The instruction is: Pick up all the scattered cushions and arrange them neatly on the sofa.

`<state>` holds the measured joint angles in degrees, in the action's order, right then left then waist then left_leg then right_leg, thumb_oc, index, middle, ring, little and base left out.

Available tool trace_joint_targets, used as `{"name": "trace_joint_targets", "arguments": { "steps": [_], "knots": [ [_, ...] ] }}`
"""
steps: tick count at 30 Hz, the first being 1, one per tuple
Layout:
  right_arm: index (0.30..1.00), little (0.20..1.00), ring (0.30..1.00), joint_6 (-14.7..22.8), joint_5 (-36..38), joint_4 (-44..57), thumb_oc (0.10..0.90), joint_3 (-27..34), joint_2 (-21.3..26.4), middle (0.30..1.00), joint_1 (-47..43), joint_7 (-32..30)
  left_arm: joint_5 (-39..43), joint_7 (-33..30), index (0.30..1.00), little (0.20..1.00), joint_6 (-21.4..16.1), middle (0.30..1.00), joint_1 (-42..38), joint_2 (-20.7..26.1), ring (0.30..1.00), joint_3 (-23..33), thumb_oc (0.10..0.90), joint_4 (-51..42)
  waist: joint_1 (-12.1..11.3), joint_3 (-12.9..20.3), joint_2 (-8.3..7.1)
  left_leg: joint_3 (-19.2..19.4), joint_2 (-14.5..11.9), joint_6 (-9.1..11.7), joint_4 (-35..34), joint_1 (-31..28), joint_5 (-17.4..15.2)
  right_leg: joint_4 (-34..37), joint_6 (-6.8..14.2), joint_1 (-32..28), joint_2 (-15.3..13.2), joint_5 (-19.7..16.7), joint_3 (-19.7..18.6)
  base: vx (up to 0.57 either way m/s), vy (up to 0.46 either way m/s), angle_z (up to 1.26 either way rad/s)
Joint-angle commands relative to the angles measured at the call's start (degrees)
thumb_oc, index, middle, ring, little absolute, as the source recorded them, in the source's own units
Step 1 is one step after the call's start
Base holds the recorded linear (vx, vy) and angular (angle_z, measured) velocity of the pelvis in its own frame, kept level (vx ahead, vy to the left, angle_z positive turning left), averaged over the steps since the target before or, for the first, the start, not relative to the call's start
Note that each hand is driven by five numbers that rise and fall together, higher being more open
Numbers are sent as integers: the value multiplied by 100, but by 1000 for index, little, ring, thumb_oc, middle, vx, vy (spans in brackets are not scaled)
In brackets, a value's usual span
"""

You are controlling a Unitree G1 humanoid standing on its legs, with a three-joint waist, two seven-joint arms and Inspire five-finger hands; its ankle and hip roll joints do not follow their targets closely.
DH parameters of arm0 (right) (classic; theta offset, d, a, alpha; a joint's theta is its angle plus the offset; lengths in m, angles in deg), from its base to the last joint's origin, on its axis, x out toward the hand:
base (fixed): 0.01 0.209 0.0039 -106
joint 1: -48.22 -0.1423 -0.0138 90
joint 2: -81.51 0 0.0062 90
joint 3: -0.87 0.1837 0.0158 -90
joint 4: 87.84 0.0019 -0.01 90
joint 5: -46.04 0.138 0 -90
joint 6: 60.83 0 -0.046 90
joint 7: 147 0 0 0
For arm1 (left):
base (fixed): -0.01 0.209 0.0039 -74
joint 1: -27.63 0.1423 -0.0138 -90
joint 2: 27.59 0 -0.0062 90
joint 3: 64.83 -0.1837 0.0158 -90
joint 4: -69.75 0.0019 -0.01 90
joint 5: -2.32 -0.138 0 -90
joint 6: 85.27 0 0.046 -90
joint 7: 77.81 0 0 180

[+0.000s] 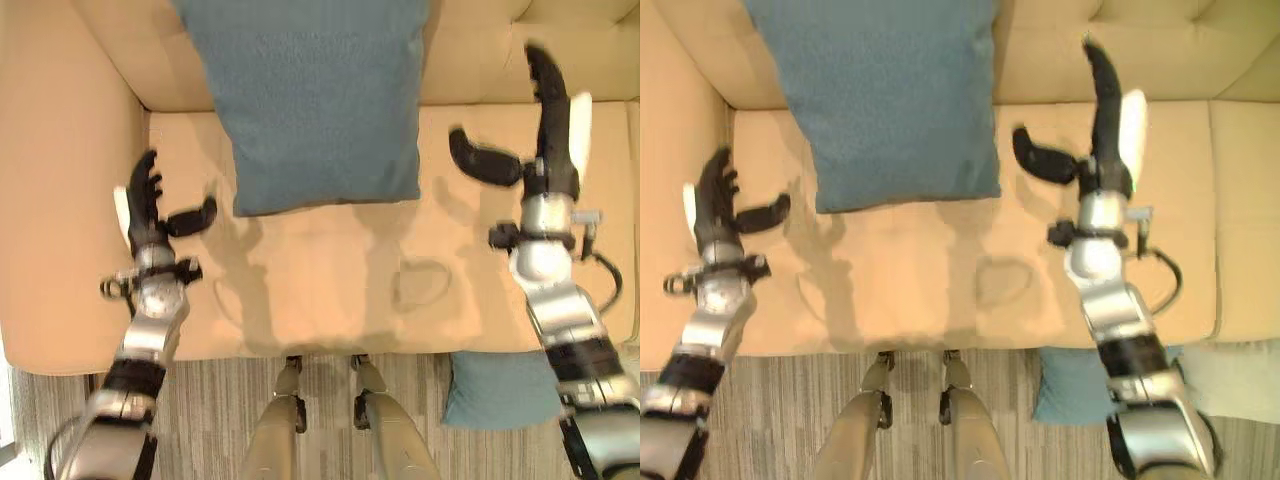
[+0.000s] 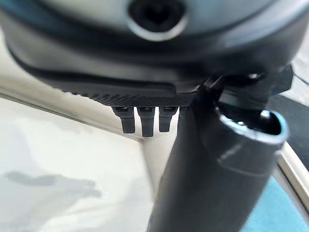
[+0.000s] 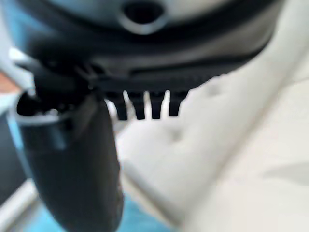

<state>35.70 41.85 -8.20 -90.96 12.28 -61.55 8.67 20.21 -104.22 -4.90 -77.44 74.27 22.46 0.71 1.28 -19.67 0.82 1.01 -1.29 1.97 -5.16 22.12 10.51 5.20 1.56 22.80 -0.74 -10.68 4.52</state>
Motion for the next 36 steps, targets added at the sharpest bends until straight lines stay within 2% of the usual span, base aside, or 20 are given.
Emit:
{"name": "trace_joint_targets", "arguments": {
  "steps": [1,2,4,7,11,14,16,18,20,24,26,28,30,32,33,36],
  "knots": [
    [900,900,900,450,-87,254,800,71,-204,900,-99,167,-210,260,900,900,-545,900,-211,-66,900,159,800,-38,74,849,-189,269,221,2,16,-305,-755,-235,376,-356,-79,813,19,36,1,-2],
    [900,900,900,426,-86,221,800,224,-336,900,367,274,-136,424,900,900,-510,900,338,-299,900,275,800,-33,81,884,-211,296,216,-17,16,-485,-800,-213,377,-561,-86,844,31,30,-8,-1],
    [900,900,900,405,-79,64,800,336,-520,900,836,399,-59,628,900,900,-448,900,878,-550,900,337,800,67,89,905,-215,321,220,-33,16,-736,-884,-188,384,-799,-83,899,27,37,-11,-2],
    [900,900,900,337,-82,-288,800,315,-737,900,1353,586,228,817,900,900,-347,900,1435,-927,900,412,800,453,118,1006,-224,361,198,-45,16,-968,-890,-153,395,-1013,-93,912,32,1,-31,-8],
    [900,900,900,219,-91,-1332,800,70,-1102,900,1702,722,457,1097,900,900,-108,900,1901,-1301,900,356,800,1295,158,1156,-204,414,168,-60,16,-1342,-937,-224,396,-1313,-84,986,15,3,-36,-14],
    [900,900,900,180,-107,-1803,800,-52,-1193,900,1763,787,280,1226,900,900,-4,900,1983,-1315,900,232,800,1733,180,1223,-194,458,144,-63,16,-1545,-960,-276,382,-1488,-87,1043,-12,-3,-33,-4],
    [900,900,900,120,-516,-2552,800,-426,-1139,900,1859,880,-494,1457,900,900,157,900,2009,-1247,900,-80,800,2436,211,1323,-163,503,102,-47,16,-1798,-989,-374,356,-1704,-70,1159,-27,-13,-79,-4],
    [900,900,900,117,-674,-2738,800,-529,-1133,900,1890,872,-676,1505,900,900,159,900,2024,-1222,900,-148,800,2586,215,1345,-156,508,91,-41,16,-1855,-991,-393,345,-1760,-63,1191,-36,-11,-64,-2],
    [900,900,900,47,-819,-3395,800,-660,-1226,900,2008,876,-1200,1571,900,900,196,900,1968,-1160,900,-350,800,3041,257,1362,-126,520,63,11,42,-1996,-987,-417,300,-1942,-51,1269,-41,-52,-96,0],
    [900,900,900,-8,-803,-3854,800,-760,-1298,900,2035,900,-1371,1574,900,900,221,900,1885,-1159,900,-449,800,3289,290,1321,-146,546,37,64,237,-1963,-982,-312,253,-2071,-47,1283,-13,-114,-77,7],
    [900,900,900,-90,-858,-4246,800,-930,-1297,900,1889,864,-1369,1551,900,900,204,900,1722,-1179,900,-546,800,3419,264,1162,-227,482,54,104,884,-1683,-1163,-313,225,-1981,-133,1234,12,-298,-42,8],
    [900,900,900,-151,-921,-4517,800,-1034,-1291,900,1756,870,-1365,1558,900,900,215,900,1621,-1223,900,-562,800,3525,268,1100,-296,323,196,80,1445,-1624,-1545,-418,219,-1842,-223,1163,-10,-279,17,5],
    [900,900,900,-205,-1015,-4689,800,-1123,-1277,900,1634,901,-1357,1566,900,900,231,900,1595,-1286,900,-565,800,3642,276,1131,-338,93,316,69,1898,-1740,-1685,-509,207,-1682,-232,1060,-67,-187,45,-12],
    [900,900,900,-224,-1031,-4732,800,-1140,-1271,900,1610,909,-1349,1565,900,900,234,900,1593,-1314,900,-572,800,3676,281,1147,-316,9,324,68,2021,-1834,-1738,-539,211,-1653,-198,1049,-103,-105,64,-46],
    [900,900,900,-283,-1042,-4872,800,-1157,-1283,900,1558,932,-1250,1547,900,900,236,900,1585,-1390,900,-587,800,3664,333,1217,-256,-189,344,69,2078,-2111,-1825,-648,238,-1488,-140,989,-190,-147,112,-36],
    [900,900,900,-303,-1027,-4936,800,-1159,-1306,900,1539,942,-1188,1543,900,900,227,900,1568,-1423,900,-594,800,3638,365,1242,-222,-217,331,55,1890,-2279,-1891,-712,256,-1378,-110,965,-186,-148,96,-12]
  ]
}}
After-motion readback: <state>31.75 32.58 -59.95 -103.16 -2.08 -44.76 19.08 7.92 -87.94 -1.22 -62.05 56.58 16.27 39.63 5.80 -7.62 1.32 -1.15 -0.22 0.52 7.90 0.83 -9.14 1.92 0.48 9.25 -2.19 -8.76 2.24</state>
